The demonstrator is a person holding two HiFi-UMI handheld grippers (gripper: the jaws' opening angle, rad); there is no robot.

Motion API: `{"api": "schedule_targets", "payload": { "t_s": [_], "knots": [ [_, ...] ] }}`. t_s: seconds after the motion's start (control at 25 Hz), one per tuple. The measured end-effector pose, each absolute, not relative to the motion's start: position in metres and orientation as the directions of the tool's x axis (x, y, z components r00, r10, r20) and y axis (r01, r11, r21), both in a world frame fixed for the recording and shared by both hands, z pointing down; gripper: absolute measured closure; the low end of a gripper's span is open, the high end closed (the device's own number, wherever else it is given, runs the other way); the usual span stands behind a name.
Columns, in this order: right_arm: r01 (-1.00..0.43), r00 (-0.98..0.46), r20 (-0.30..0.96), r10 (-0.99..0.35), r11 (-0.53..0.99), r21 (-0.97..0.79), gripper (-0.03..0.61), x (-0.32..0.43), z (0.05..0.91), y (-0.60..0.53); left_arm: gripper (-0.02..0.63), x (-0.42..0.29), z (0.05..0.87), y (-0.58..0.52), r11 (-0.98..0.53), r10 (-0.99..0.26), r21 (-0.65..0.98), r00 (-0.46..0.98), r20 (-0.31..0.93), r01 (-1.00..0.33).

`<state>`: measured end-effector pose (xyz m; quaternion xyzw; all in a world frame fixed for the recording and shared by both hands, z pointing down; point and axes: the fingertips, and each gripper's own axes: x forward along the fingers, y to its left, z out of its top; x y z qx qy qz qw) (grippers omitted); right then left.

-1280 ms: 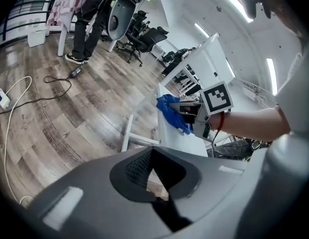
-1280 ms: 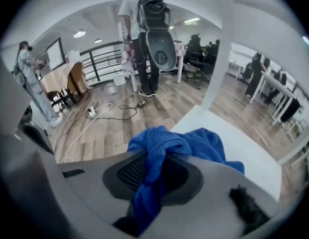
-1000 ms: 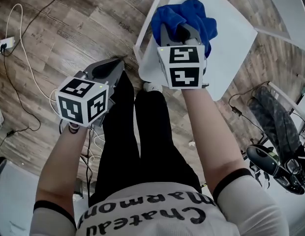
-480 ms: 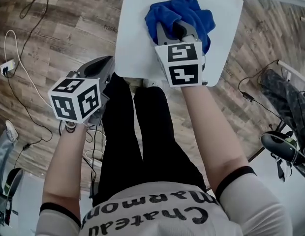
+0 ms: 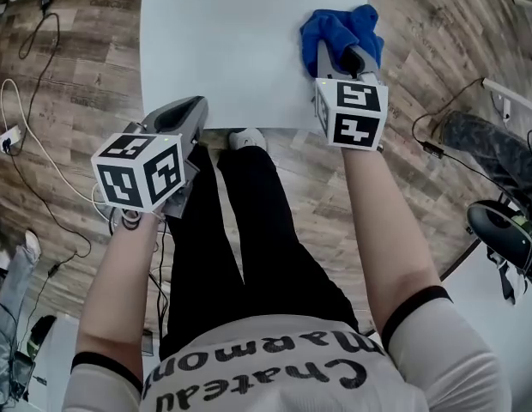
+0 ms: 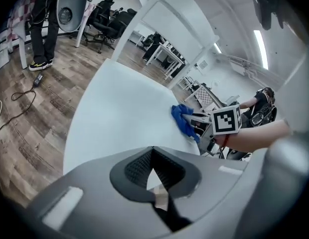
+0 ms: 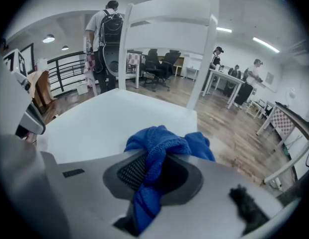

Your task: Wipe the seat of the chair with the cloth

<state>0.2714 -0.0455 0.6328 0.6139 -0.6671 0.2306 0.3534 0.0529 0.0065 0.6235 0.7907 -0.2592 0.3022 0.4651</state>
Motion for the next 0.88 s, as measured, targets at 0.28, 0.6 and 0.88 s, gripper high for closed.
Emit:
{"api": "schedule_targets", "payload": {
  "t_s": [0.28, 0.6, 0.88],
  "knots": [
    [-0.981, 0.114, 0.773, -0.624, 0.05, 0.185, 0.505, 0.344, 0.633, -0.008, 0.606, 0.09, 0.625, 0.044, -0.463, -0.081, 0.587, 0.691, 0.719, -0.665],
    [-0.934, -0.181, 0.738, -0.65, 0.349, 0.078, 0.506, 0.246, 0.591, -0.014, 0.606, 0.043, 0.621, 0.036, -0.356, -0.18, 0.566, 0.649, 0.739, -0.743],
    [-0.881, -0.355, 0.685, -0.636, 0.474, -0.016, 0.505, 0.11, 0.57, -0.044, 0.606, -0.043, 0.624, 0.022, -0.228, -0.274, 0.552, 0.597, 0.754, -0.802]
  ]
}}
